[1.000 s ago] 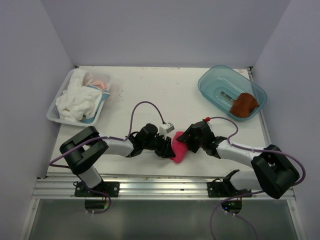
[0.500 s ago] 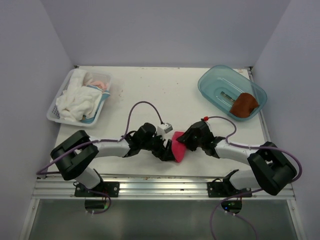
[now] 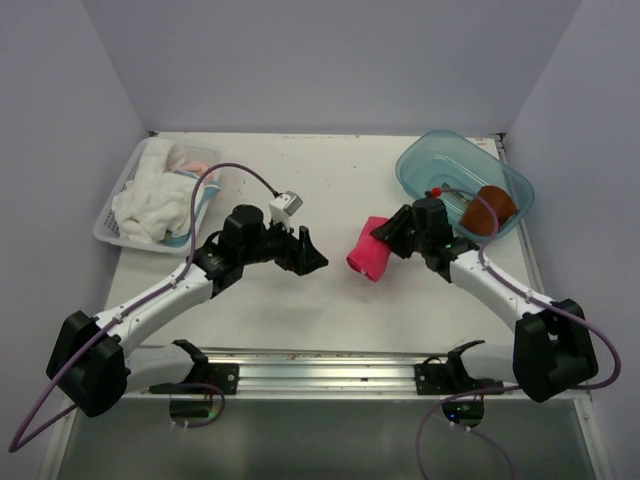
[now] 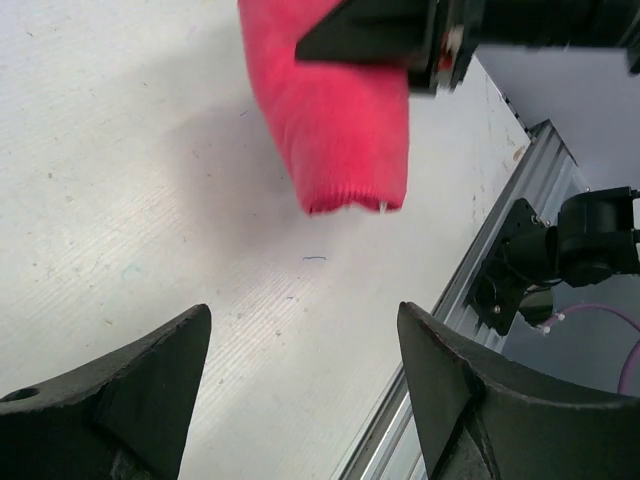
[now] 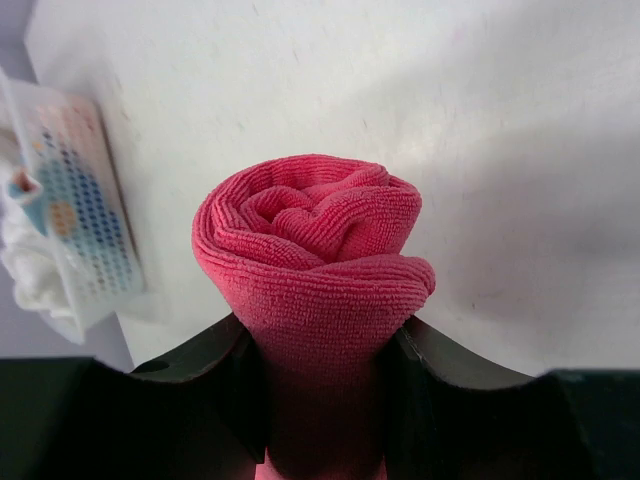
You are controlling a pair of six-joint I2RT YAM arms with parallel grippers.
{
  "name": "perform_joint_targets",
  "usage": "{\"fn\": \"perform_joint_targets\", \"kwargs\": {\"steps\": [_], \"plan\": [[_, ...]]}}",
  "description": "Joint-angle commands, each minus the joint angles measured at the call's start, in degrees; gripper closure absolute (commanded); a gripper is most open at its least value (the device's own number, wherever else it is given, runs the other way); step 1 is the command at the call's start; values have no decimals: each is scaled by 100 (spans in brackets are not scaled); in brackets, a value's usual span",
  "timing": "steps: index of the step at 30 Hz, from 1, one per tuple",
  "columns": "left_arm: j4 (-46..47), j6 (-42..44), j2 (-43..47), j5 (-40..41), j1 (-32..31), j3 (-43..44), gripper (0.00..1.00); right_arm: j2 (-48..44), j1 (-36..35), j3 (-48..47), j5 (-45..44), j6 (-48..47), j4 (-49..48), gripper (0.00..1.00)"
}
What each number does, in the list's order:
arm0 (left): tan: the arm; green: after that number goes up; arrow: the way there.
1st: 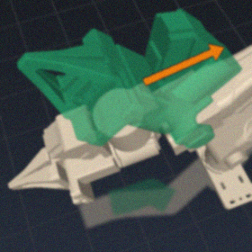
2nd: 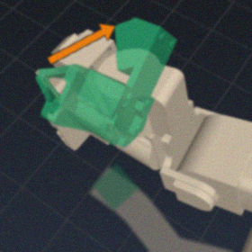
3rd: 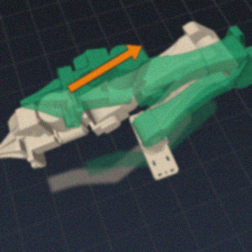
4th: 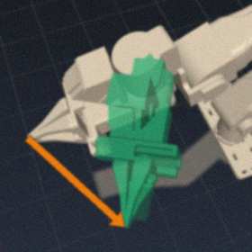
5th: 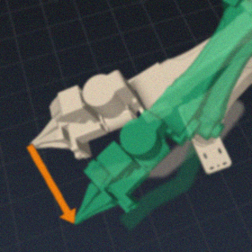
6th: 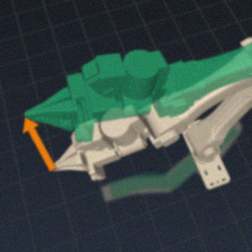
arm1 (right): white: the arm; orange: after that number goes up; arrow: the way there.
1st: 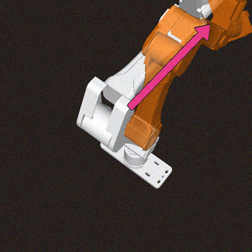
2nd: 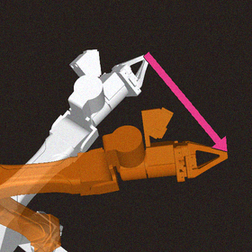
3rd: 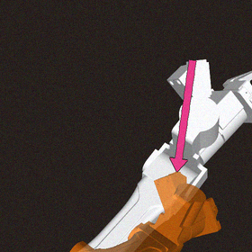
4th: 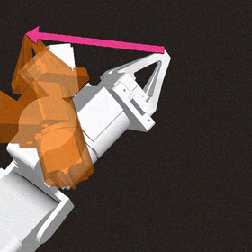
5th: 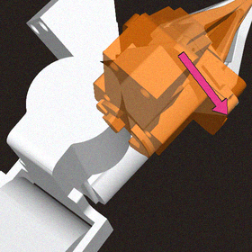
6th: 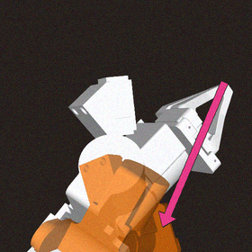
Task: Roll the towels
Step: Place the rolled towel into the container
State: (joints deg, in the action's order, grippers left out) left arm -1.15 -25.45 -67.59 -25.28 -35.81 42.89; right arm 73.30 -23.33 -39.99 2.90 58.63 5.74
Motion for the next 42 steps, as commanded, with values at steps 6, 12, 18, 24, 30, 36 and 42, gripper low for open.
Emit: {"fn": "perform_joint_targets", "kwargs": {"steps": [6, 12, 18, 24, 30, 36, 42], "plan": [[-158, 23, 88, -126, 118, 105, 21, 297, 2138, -2292, 825, -1503, 1956, 87], [-149, 31, 88, -100, 118, 114, 21, 1377, 3176, -3689, 880, -2048, 2764, 89], [-246, 49, 167, 14, 136, 114, 21, 2258, 3476, -4701, 405, -2453, 3188, 89], [-211, -21, 220, 84, 136, -18, 21, 3172, 3529, -5729, 89, -2655, 3486, 89], [-96, -144, 291, 84, 136, -158, 21, 4015, 3529, -6652, -272, -2980, 3882, 89], [-87, -206, 308, 84, 145, -203, 22, 4648, 3537, -7145, -421, -3235, 4128, 89], [-167, -232, 326, 164, 136, -202, 22, 4913, 3537, -7164, -676, -3411, 4190, 89]]}}
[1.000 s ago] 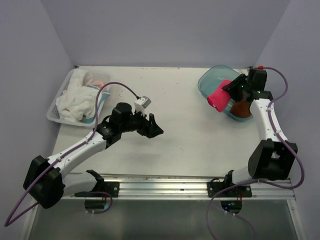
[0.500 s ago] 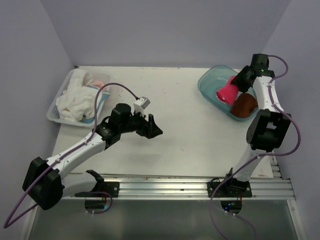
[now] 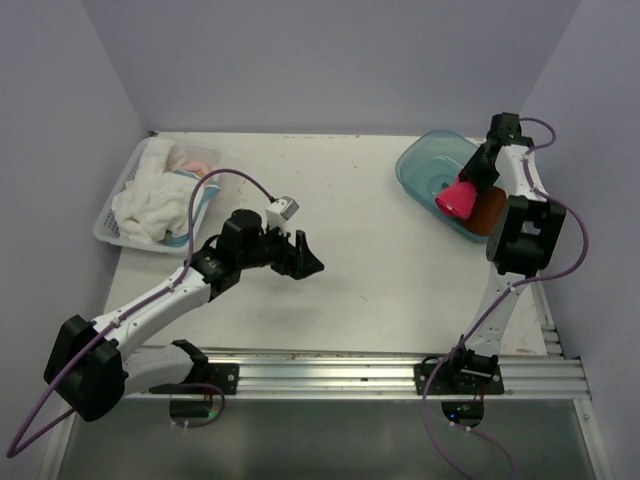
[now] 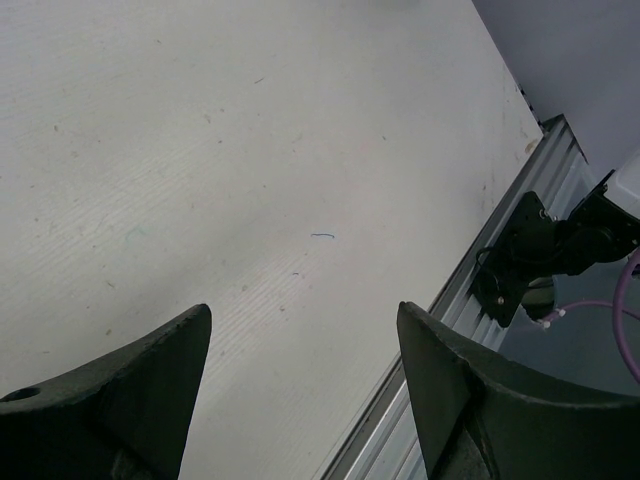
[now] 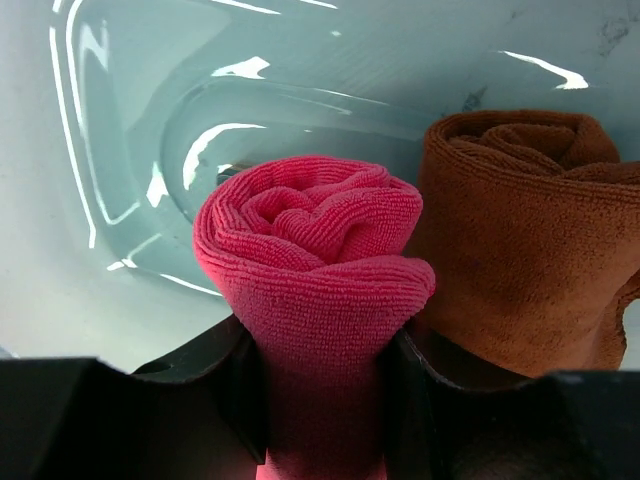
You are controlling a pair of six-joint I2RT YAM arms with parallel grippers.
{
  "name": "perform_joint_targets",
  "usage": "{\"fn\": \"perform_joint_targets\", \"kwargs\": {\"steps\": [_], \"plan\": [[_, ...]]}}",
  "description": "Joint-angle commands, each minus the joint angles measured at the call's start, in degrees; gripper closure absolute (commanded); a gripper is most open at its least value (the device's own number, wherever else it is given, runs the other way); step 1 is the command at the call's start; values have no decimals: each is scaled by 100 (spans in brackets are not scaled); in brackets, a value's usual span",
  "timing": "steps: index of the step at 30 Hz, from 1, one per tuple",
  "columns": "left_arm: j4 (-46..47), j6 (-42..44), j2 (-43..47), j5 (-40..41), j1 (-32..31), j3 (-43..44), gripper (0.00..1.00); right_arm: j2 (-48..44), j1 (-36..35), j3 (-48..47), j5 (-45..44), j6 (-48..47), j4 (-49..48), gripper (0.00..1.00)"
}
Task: Roll the towels
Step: Place the rolled towel into the container
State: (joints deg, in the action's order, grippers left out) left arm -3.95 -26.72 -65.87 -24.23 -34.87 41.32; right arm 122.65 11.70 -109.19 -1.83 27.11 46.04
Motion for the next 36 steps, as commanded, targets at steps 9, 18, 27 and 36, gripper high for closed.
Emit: {"fn": "perform_joint_targets", "kwargs": {"steps": [9, 18, 27, 36], "plan": [[131, -158, 179, 137, 42, -72, 22, 110, 16, 109, -160, -259, -245, 80], [61, -167, 241, 234, 42, -63, 21, 426, -72, -138, -450, -338, -131, 79], [17, -149, 276, 313, 42, -72, 21, 278, -107, 169, -538, -163, -280, 60], [25, -88, 285, 296, 42, -80, 21, -74, -107, 661, -512, -31, -420, 48]]}}
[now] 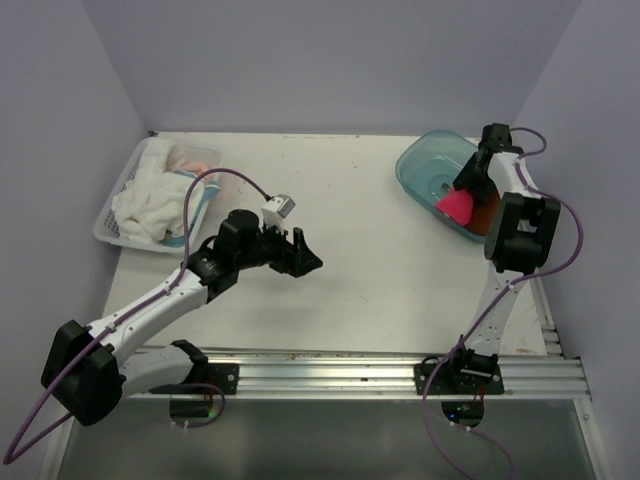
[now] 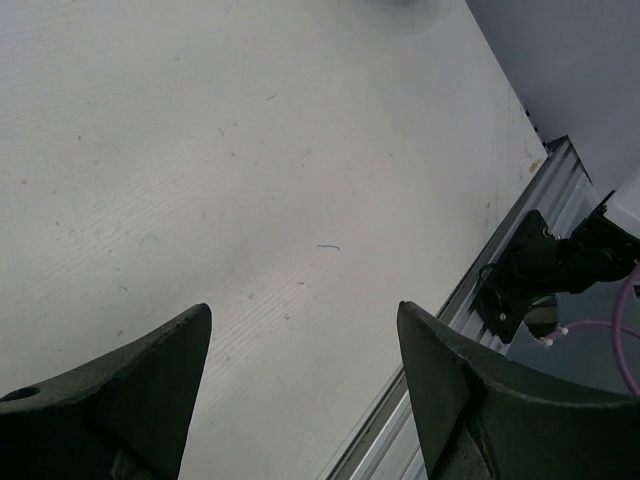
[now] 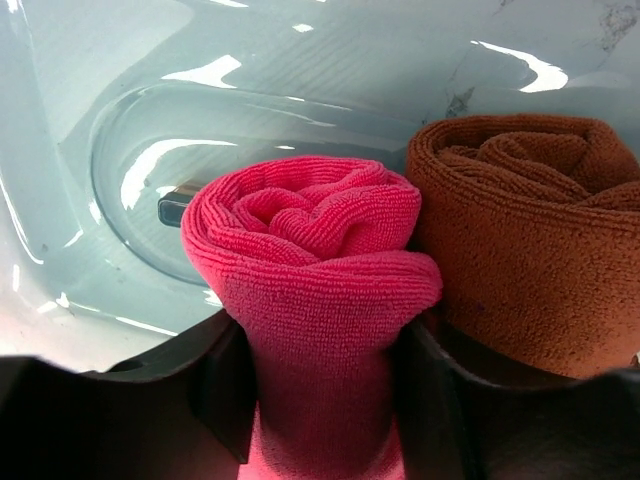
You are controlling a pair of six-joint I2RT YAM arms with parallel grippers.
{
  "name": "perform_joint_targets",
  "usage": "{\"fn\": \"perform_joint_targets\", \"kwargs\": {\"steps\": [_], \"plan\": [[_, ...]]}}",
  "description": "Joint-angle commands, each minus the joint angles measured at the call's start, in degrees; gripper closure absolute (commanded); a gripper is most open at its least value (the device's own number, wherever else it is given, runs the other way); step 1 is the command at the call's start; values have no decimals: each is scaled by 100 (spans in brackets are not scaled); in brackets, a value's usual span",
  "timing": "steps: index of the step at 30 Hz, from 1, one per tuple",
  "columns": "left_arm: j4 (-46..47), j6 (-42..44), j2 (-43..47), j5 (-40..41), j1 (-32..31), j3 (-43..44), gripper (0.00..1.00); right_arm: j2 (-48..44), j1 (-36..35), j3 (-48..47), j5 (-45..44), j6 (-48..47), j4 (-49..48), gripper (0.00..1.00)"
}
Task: Roll the towels
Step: Place the rolled towel into the container
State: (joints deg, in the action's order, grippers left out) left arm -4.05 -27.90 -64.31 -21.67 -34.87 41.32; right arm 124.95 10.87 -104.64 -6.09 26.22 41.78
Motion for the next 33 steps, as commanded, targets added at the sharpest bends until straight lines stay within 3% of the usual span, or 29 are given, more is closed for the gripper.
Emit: {"fn": "perform_joint_targets", "kwargs": {"steps": [1, 4, 7, 33], "plan": [[45, 39, 121, 40, 42, -89, 21, -365, -24, 329, -42, 68, -73, 46], [36, 65, 121, 40, 51, -72, 21, -506, -15, 514, -15, 120, -135, 34], [19, 92, 121, 40, 51, -54, 21, -611, -15, 620, -15, 164, -161, 30], [-95, 329, 217, 163, 42, -45, 21, -1814, -15, 1182, -507, 367, 94, 26]]}}
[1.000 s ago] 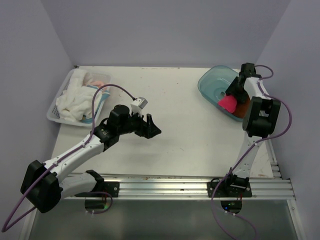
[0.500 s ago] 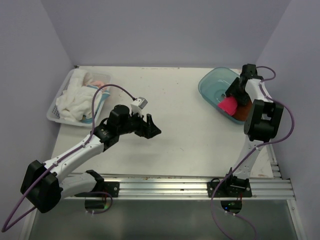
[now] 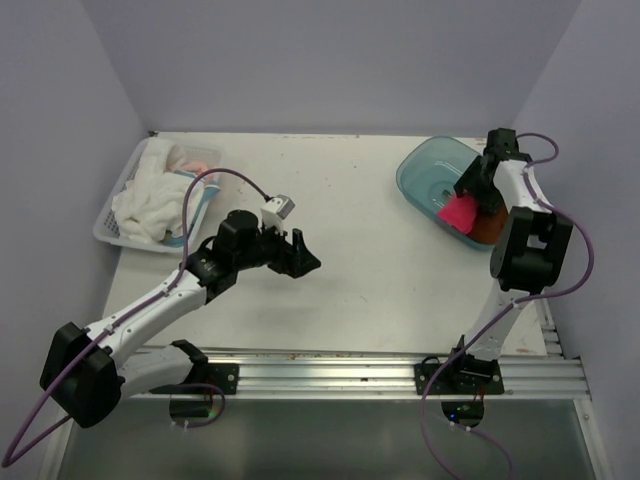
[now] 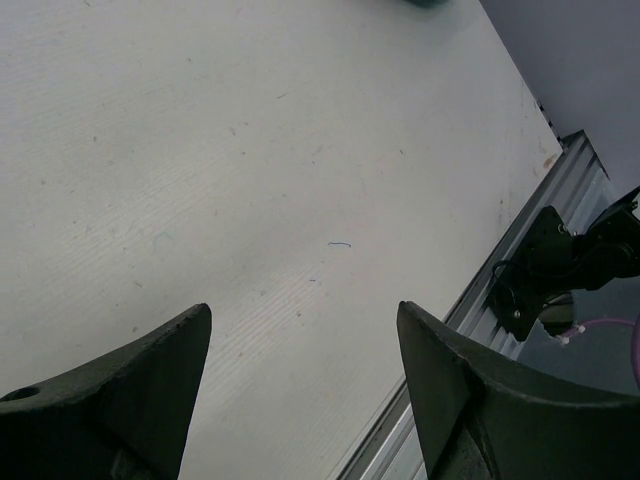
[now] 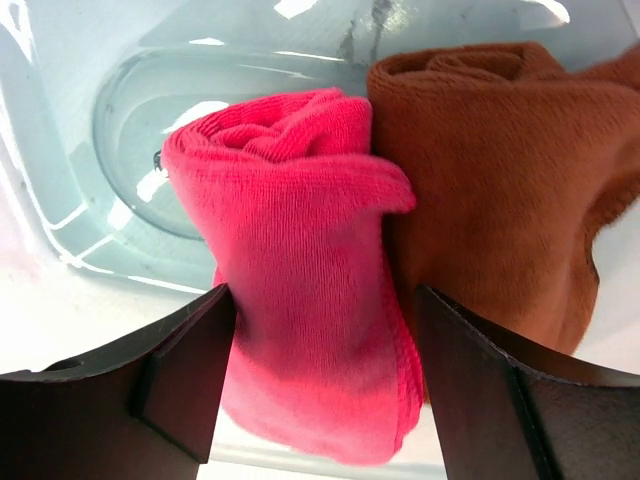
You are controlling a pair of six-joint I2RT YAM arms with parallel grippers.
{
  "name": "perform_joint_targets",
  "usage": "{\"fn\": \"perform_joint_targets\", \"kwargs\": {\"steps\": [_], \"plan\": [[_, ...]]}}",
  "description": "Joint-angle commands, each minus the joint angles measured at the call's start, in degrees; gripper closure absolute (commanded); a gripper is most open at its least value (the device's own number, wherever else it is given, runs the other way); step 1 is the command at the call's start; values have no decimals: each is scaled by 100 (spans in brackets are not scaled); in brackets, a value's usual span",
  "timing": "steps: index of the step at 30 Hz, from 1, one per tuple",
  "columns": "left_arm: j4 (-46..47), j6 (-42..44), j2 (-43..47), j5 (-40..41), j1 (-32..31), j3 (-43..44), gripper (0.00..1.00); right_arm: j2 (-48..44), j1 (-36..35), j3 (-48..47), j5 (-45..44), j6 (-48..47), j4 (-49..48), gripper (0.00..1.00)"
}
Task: Roll the towels
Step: Place the rolled towel into the container
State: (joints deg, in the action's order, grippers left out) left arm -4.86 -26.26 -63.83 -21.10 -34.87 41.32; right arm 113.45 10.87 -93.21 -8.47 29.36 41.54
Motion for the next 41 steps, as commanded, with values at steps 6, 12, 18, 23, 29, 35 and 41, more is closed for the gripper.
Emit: {"fn": "perform_joint_targets", "kwargs": {"steps": [6, 12, 18, 23, 29, 35, 41], "plan": [[-50, 183, 213, 229, 42, -28, 21, -1342, -15, 294, -51, 61, -102, 20], [-173, 235, 161, 414, 42, 209, 21, -1887, -129, 171, 267, -18, 3, 15], [-585, 227, 108, 1001, 112, 745, 17, -2669, -971, 531, 241, -150, -146, 15], [-1349, 218, -32, 1951, 349, 1369, 8, -3345, -2148, 1365, 83, -98, -497, 15], [-1990, 235, -164, 2532, 569, 2001, 2, -3891, -3203, 2376, -365, 8, -647, 11], [-1949, 235, -182, 2673, 613, 2020, 2, -4471, -3671, 3071, -717, 131, -638, 9], [-1764, 148, -279, 2480, 613, 1968, 2, -4718, -3689, 3406, -963, 140, -559, 9]]}}
